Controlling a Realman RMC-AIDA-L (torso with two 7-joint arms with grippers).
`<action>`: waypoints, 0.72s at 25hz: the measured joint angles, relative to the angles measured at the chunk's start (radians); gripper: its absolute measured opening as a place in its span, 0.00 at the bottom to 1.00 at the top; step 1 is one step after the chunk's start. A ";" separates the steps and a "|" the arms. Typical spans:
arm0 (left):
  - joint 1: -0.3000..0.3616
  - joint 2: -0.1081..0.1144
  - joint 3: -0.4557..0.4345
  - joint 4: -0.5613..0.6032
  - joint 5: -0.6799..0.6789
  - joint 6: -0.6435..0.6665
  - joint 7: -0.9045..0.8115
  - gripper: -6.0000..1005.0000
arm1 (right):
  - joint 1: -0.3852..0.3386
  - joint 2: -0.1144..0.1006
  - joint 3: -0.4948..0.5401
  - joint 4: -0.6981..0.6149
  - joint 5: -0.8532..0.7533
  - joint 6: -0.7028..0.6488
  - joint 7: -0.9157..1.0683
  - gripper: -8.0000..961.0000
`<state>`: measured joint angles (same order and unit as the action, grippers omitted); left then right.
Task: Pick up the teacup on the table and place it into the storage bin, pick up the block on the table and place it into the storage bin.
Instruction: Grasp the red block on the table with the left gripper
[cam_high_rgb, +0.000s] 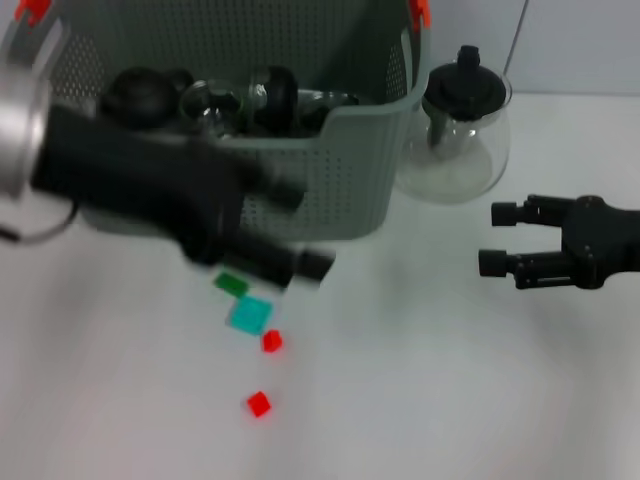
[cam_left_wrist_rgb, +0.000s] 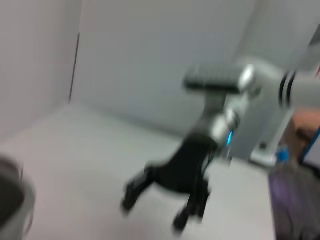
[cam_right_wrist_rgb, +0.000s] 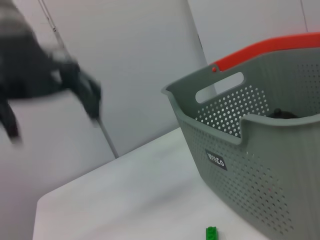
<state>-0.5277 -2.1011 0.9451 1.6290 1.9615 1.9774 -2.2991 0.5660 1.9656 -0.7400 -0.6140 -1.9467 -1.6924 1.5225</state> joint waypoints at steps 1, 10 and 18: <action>0.012 -0.008 0.021 0.001 0.048 0.001 0.010 0.84 | 0.000 0.000 0.000 0.001 0.000 0.001 0.000 0.98; 0.063 -0.075 0.339 -0.051 0.448 -0.083 0.052 0.84 | -0.004 0.000 0.001 0.003 0.001 0.003 -0.004 0.98; 0.036 -0.077 0.514 -0.211 0.602 -0.255 0.047 0.84 | -0.011 0.001 0.006 0.004 0.005 0.001 -0.005 0.98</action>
<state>-0.4918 -2.1780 1.4589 1.4181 2.5630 1.7227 -2.2518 0.5551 1.9662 -0.7335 -0.6104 -1.9417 -1.6915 1.5171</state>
